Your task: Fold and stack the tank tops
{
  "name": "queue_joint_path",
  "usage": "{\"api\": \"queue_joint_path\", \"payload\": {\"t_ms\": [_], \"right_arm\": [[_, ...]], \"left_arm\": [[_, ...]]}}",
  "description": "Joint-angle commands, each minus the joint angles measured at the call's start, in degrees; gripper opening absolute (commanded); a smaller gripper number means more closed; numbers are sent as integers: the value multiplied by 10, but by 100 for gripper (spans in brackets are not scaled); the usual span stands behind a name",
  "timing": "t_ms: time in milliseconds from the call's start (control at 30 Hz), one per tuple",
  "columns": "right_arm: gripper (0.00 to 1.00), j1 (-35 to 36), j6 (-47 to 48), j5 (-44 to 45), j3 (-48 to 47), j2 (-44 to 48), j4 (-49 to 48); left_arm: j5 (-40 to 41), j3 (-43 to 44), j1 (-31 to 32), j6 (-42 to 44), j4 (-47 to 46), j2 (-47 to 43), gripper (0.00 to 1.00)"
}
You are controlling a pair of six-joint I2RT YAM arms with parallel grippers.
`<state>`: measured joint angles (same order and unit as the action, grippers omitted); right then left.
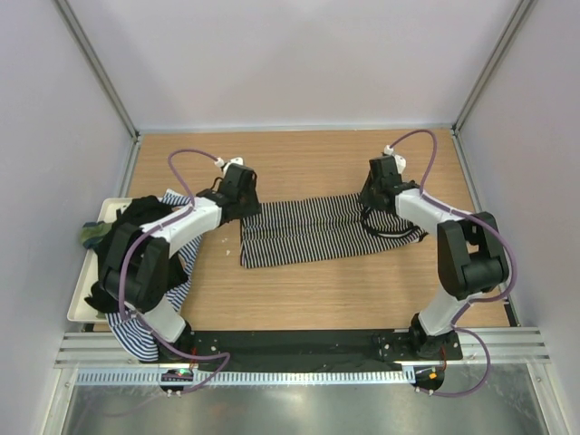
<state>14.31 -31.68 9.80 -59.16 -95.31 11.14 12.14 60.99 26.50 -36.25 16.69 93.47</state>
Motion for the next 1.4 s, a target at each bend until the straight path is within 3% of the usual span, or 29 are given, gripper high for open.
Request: {"api": "queue_joint_path", "payload": {"t_ms": [0,400,733,1033,1100,1233,1367], "right_arm": [[34,12,8,-7,-39,-36,1],[18,27,2,1,-6,-37,21],[13,34,-1,27,63,21,12],[11,34,-10,80,68,30,24],[14,31,-12,107,49,35,43],[44,14,-27,157,5,50,78],[51,-30,-41,191,-27,48,93]], "left_arm": [[-43,32,-1,-12,-19,38,41],[-82,0,-1,-14,-31,60,14],[-68,-65,0,-10,-33,13,9],[-56,-78,0,-3,-29,0,8],[-53,-74,0,-2,-24,-4,8],[-36,-58,0,2,-5,-8,8],[-16,-42,-1,4,17,-7,8]]}}
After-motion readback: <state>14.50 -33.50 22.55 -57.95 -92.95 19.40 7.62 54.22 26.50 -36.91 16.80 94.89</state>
